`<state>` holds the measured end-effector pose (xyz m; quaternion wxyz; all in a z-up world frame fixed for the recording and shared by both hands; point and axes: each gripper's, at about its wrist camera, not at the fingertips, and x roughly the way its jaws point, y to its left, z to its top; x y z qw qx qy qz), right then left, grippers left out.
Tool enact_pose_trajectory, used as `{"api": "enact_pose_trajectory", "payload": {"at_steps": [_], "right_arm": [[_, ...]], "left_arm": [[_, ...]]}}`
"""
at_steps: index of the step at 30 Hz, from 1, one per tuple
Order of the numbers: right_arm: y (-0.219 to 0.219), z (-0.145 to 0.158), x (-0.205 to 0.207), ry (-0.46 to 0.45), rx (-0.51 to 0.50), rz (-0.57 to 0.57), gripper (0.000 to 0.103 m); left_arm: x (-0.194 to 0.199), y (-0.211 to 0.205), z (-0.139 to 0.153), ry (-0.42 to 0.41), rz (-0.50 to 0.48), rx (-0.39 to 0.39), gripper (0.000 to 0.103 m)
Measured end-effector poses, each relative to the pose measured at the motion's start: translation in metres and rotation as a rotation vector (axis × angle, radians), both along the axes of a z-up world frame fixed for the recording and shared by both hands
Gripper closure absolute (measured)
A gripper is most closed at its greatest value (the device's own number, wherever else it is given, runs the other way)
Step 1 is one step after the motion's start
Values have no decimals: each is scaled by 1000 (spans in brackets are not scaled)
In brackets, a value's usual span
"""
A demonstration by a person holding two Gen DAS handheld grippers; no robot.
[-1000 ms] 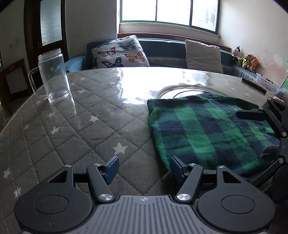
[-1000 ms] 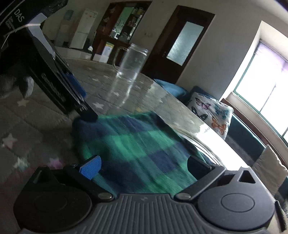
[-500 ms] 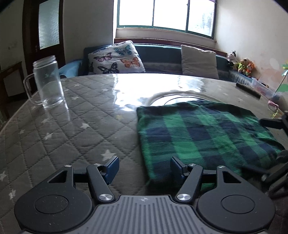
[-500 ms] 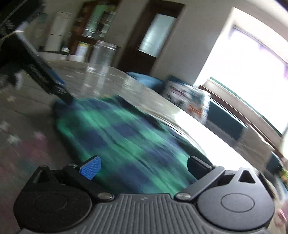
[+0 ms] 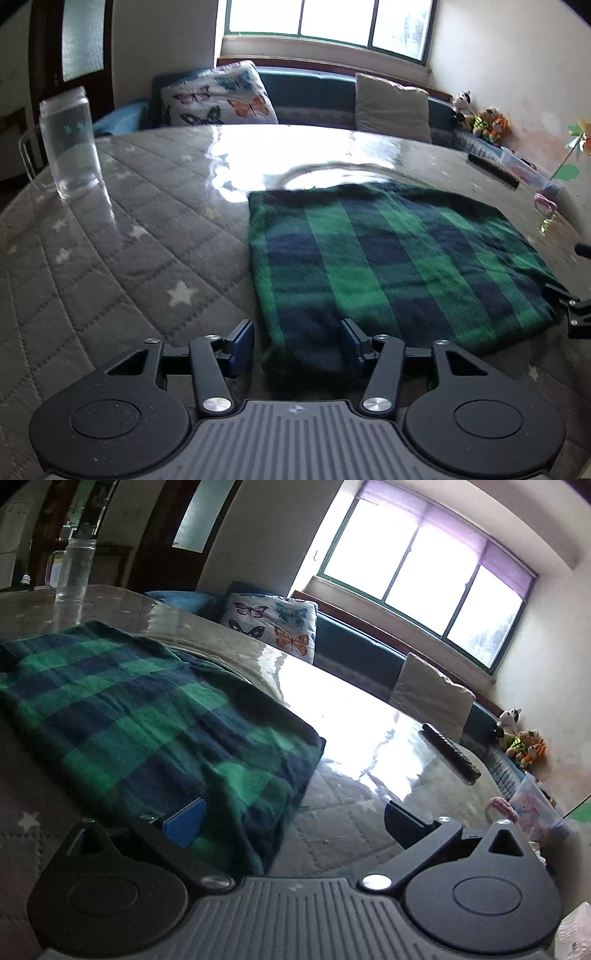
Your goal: Fold clothes
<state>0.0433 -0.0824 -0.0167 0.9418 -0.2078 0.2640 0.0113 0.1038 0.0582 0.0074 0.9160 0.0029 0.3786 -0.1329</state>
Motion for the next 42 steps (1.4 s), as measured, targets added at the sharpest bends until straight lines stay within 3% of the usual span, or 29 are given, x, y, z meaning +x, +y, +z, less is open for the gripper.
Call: {"api": "enact_pose_trajectory", "payload": {"at_steps": [9,16,23,30,42], "right_arm": [[-6,-2,-9,-14,-65,7,0],[-25,5,-13,-17,-51,-97,0],[9,13,12,-97,0,-69,0],[21,-2,38,-71,-26,-139,0],[-11,-1,0,-28,-68,-212,0]], "left_arm": [[-18,-13,-2,13,-50,17,53],[-38,-25,-3,22,-106,34,53],[-38,-27,-3,29,-101,33,54],[-38,-25,-2,32,-101,25,54],[-39,-14,7,23,-74,-5,54]]}}
